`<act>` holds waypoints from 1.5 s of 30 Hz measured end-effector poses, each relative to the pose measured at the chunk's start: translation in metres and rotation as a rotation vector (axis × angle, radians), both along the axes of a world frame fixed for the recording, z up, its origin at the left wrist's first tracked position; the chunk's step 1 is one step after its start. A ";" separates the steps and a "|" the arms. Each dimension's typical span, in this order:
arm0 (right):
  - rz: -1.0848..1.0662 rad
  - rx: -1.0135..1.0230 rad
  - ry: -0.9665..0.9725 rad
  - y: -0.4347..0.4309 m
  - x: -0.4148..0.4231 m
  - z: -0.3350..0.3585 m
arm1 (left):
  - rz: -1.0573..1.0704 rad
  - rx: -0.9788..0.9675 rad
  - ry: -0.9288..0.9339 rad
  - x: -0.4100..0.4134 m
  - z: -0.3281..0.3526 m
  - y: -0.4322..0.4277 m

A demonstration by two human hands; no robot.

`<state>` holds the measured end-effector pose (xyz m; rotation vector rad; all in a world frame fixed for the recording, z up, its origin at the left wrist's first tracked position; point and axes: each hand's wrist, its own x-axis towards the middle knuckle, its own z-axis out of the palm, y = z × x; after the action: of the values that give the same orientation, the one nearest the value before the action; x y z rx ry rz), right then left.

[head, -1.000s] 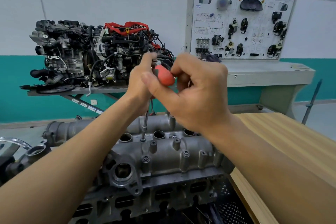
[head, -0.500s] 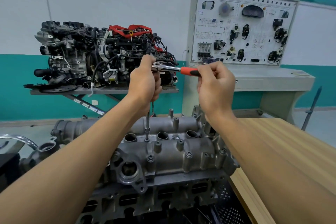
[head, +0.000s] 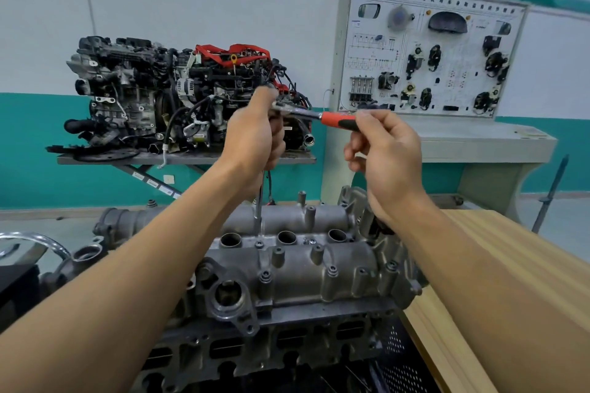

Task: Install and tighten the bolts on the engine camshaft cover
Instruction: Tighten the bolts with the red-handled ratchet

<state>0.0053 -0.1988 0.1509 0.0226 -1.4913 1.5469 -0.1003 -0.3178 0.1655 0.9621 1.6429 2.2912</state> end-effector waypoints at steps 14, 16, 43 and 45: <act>0.215 0.023 -0.063 -0.048 -0.047 0.009 | 0.152 0.001 0.027 -0.025 0.006 -0.074; 0.209 0.035 -0.068 -0.050 -0.052 0.007 | 0.155 0.029 -0.011 -0.027 0.000 -0.076; 0.134 -0.011 0.310 -0.092 -0.041 -0.026 | 0.160 -0.008 -0.110 -0.035 -0.005 -0.058; 0.257 -0.171 0.109 -0.063 -0.056 -0.021 | 0.136 0.007 -0.114 -0.036 -0.006 -0.067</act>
<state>-0.0506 -0.2615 0.1299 0.2032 -1.3049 1.8446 -0.1363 -0.3848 0.1593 0.7269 1.7021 2.3908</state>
